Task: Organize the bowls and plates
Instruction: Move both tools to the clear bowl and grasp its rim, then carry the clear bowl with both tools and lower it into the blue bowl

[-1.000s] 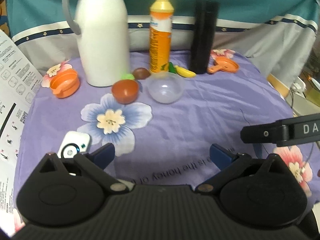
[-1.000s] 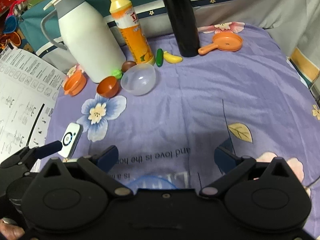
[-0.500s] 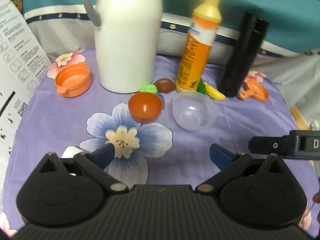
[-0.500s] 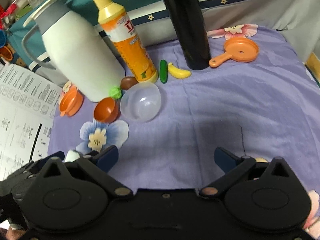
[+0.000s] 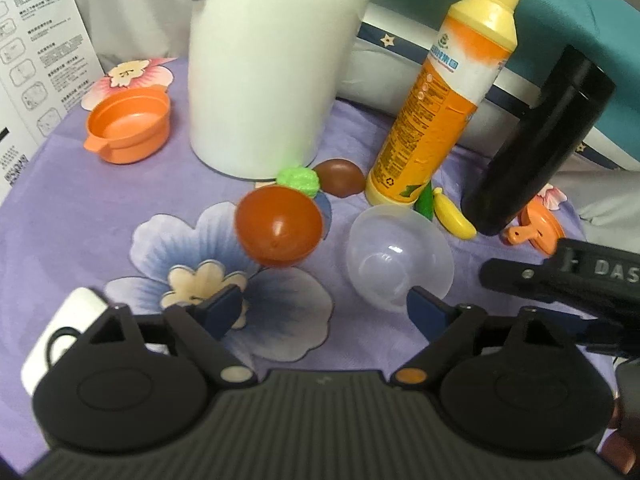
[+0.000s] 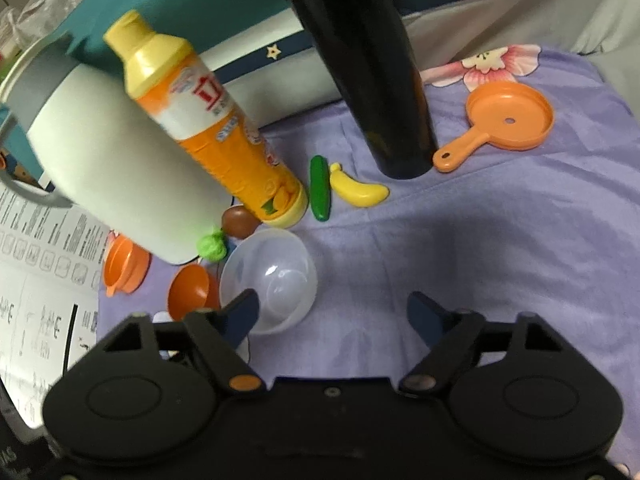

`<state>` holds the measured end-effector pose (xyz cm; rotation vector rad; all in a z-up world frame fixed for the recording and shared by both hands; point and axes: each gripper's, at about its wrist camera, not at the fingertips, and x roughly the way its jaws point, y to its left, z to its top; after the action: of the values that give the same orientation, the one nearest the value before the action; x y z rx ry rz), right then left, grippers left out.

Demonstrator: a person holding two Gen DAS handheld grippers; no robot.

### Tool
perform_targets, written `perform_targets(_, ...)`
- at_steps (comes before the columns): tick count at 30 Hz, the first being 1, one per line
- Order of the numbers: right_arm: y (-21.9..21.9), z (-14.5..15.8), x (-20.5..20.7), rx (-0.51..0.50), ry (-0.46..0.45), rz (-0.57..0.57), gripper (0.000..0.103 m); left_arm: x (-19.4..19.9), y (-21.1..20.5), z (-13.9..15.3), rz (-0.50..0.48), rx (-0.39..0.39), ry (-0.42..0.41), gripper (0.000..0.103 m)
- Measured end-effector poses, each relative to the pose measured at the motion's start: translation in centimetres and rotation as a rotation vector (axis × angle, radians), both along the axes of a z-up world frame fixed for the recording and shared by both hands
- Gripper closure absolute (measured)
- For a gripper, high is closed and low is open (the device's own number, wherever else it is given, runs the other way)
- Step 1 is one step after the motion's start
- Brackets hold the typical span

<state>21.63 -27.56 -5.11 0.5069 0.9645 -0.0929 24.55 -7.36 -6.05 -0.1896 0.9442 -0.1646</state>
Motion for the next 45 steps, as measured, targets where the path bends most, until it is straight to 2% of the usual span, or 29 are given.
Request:
perform_targets(2, -0.3, -0.7, 0.7, 0.015, 0.003, 0.005, 0.037, 0.4, -0.5, -0.5, 0.004, -0.016, 0.006, 0.025)
perform_targets(6, -0.6, -1.8, 2.1, 0.033, 0.008, 0.018, 0.049, 1.1, -1.2, -1.3, 0.008, -0.043, 0.015, 0.038)
perform_targets(10, -0.6, -2.5, 3.5, 0.043, 0.008, 0.042, 0.062, 1.5, -1.6, -1.8, 0.001, -0.056, 0.025, 0.056)
perform_targets(17, 0.0, -3.6, 5.2, 0.041, 0.005, 0.074, 0.08, 2.1, -2.3, -2.4, -0.021, -0.068, 0.032, 0.065)
perform_targets(20, 0.4, -4.0, 5.7, 0.033, 0.002, 0.085, 0.092, 2.3, -2.6, -2.6, -0.036, -0.071, 0.034, 0.075)
perform_targets(22, 0.8, -4.0, 5.8, 0.016, -0.001, 0.088, 0.095, 2.3, -2.8, -2.6, -0.039, -0.059, 0.03, 0.077)
perform_targets(27, 0.6, -4.1, 5.5, 0.009, 0.001, 0.079, 0.097, 2.4, -2.7, -2.5, -0.051, -0.04, 0.033, 0.084)
perform_targets(33, 0.6, -3.7, 4.1, 0.012, 0.007, 0.085, 0.097, 1.6, -2.8, -2.0, -0.067, -0.008, 0.035, 0.084)
perform_targets(45, 1.5, -0.9, -1.4, 0.009, 0.007, 0.079, 0.096, -3.6, -1.8, 0.7, -0.157, 0.044, 0.011, 0.084)
